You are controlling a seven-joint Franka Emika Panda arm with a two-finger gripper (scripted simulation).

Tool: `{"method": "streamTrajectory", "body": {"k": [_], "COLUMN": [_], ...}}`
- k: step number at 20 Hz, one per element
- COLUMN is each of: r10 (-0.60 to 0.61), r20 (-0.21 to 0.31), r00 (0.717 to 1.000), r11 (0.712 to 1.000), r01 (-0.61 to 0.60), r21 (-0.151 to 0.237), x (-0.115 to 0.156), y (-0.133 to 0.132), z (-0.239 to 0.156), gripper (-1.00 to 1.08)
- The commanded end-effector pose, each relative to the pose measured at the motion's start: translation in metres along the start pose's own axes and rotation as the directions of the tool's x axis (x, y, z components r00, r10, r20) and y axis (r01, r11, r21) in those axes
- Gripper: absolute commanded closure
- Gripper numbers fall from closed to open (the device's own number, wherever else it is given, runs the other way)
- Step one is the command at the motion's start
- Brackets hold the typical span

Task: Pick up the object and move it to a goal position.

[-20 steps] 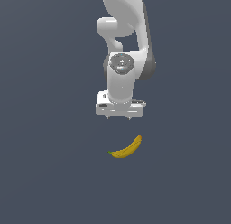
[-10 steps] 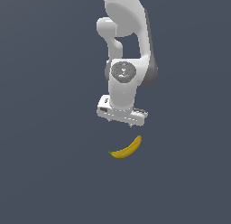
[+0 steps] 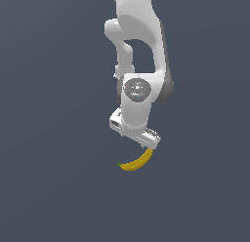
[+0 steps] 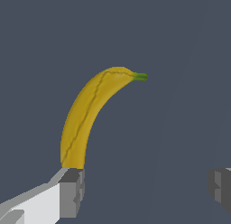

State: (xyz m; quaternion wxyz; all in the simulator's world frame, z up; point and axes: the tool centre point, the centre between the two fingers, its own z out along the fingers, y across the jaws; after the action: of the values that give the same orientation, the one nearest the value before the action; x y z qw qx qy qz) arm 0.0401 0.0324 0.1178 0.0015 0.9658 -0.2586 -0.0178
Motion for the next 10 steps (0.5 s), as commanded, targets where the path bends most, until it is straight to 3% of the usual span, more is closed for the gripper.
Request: {"method": "streamTrajectory", "body": {"k": [1,10], "r10": [0.068,0.299], "r20": [-0.003,-0.012], "r00": [0.998,0.954], "r11": [0.998,0.954], "r01": [-0.068,-0.299], "r21": [0.002,0.012], "x": [0.004,0.018], "y": [-0.006,-0.026], "z": [0.005,0.023], "gripper": [-0.92,-0.92]}}
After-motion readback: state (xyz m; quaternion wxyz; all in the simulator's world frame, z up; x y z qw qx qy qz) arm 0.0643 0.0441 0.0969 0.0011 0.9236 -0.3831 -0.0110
